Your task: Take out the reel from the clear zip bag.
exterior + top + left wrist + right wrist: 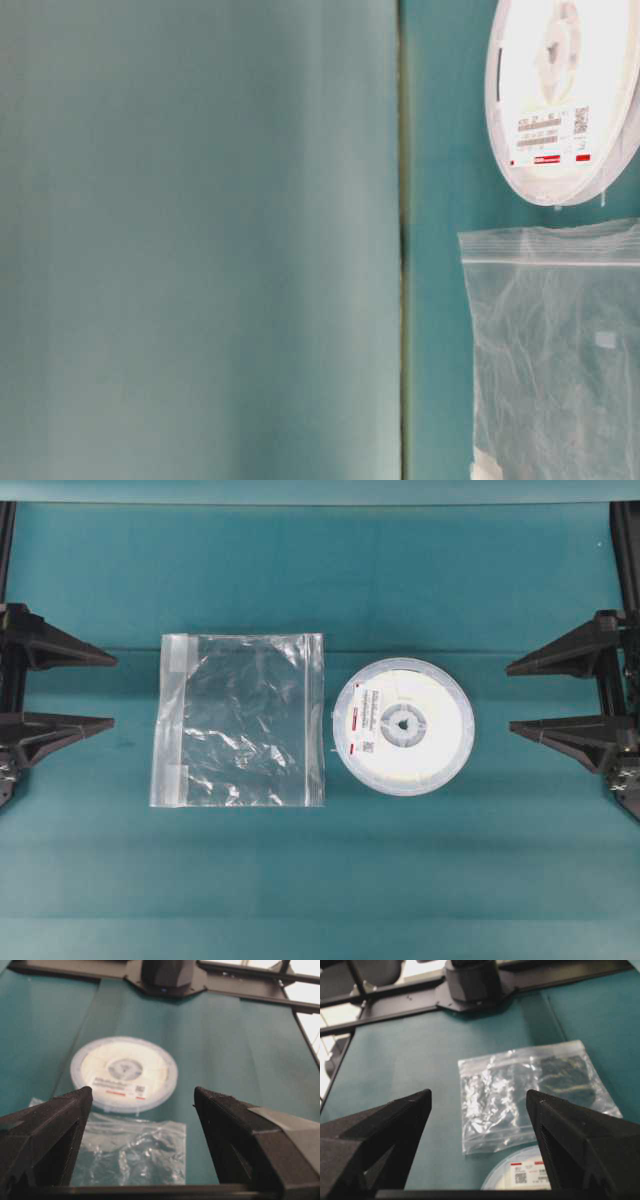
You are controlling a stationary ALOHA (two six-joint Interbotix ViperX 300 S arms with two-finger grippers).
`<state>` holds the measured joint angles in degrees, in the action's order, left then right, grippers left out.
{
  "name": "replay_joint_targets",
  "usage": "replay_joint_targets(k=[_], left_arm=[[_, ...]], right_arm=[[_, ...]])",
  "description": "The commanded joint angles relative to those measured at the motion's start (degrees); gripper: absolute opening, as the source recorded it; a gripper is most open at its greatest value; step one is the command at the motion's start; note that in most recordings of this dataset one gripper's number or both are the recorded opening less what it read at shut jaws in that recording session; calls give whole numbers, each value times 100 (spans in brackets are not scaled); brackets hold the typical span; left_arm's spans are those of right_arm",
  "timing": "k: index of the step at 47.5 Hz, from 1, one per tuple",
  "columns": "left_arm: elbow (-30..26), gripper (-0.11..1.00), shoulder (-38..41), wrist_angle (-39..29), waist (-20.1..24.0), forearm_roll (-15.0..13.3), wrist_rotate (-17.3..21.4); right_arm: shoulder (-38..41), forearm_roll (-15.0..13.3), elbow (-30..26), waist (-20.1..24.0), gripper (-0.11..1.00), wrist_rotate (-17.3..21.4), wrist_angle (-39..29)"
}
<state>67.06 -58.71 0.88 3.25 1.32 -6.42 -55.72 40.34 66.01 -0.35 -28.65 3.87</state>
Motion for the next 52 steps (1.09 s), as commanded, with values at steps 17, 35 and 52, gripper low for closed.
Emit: replay_joint_targets(k=[17,35,52], left_arm=[[-132,92,44,123,-18,26,0],[-123,92,53,281,-18,26,0],[-123,92,88,299,-18,26,0]], right_arm=[[26,-9,-18,18,94,-53,18],[26,-9,26,18,94,-44,-167],[26,-9,18,18,93,-9,-176]])
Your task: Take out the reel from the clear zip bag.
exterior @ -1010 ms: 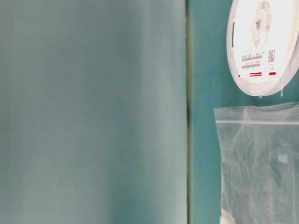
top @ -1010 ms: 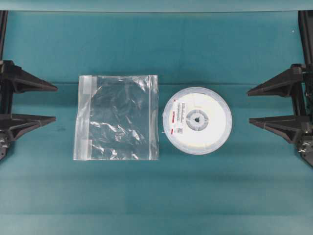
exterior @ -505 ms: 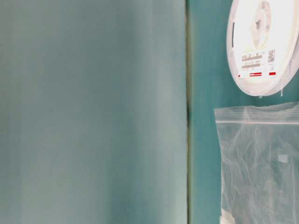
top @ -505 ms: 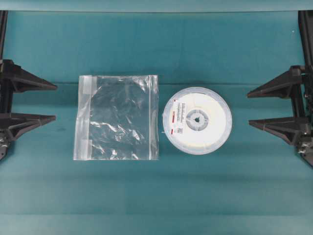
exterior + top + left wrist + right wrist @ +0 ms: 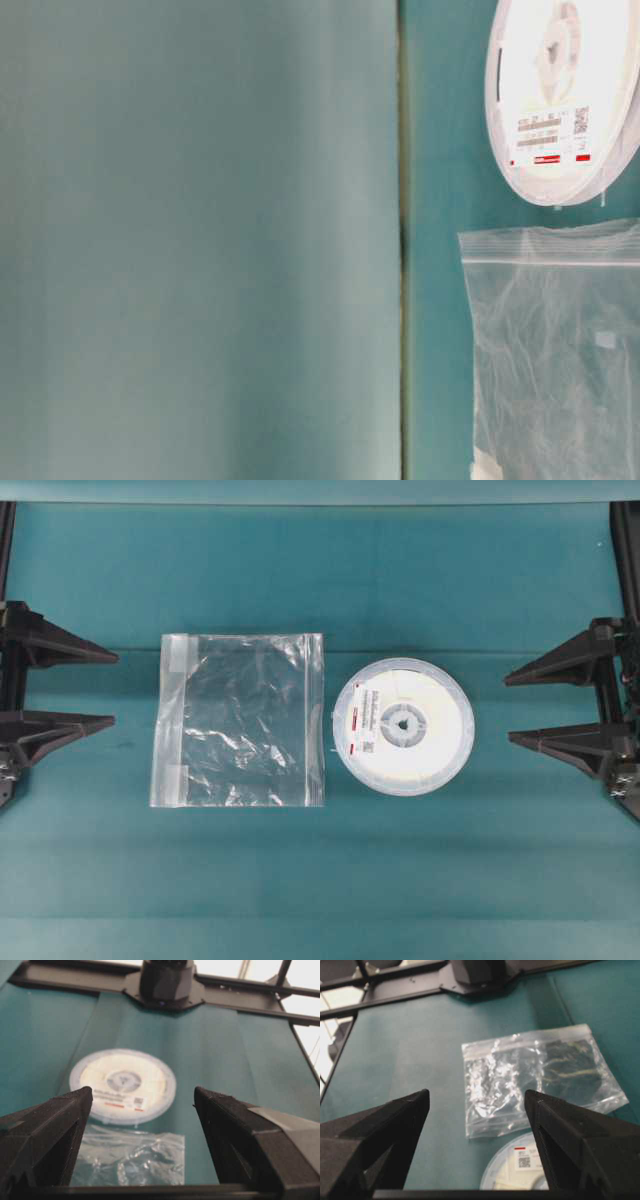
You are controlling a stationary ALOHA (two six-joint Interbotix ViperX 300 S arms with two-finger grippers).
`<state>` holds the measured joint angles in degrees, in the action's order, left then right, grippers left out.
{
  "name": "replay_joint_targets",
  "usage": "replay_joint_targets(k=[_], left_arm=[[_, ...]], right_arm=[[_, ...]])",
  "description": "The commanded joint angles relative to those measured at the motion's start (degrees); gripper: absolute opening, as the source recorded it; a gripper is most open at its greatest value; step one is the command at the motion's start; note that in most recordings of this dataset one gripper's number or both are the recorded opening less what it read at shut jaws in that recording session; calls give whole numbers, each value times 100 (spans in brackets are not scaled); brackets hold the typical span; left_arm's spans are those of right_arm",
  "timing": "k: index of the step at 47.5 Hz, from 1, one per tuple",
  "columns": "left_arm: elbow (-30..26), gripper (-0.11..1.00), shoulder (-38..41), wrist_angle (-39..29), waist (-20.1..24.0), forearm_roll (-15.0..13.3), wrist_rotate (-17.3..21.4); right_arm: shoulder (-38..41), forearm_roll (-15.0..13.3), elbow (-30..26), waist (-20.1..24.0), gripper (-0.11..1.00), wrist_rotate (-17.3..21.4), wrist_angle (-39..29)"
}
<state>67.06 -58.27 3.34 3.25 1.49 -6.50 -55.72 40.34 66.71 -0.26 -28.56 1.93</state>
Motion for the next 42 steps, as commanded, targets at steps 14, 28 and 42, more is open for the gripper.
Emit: replay_joint_targets(k=[14,28,42], left_arm=[[-123,92,62,44,-18,18,9],[-105,92,97,26,-18,18,9],[-105,92,105,-9,-18,18,9]], right_arm=[[18,-9,-53,9,93,-9,26],[26,0,-53,9,93,9,18],[18,0,-53,9,93,9,9]])
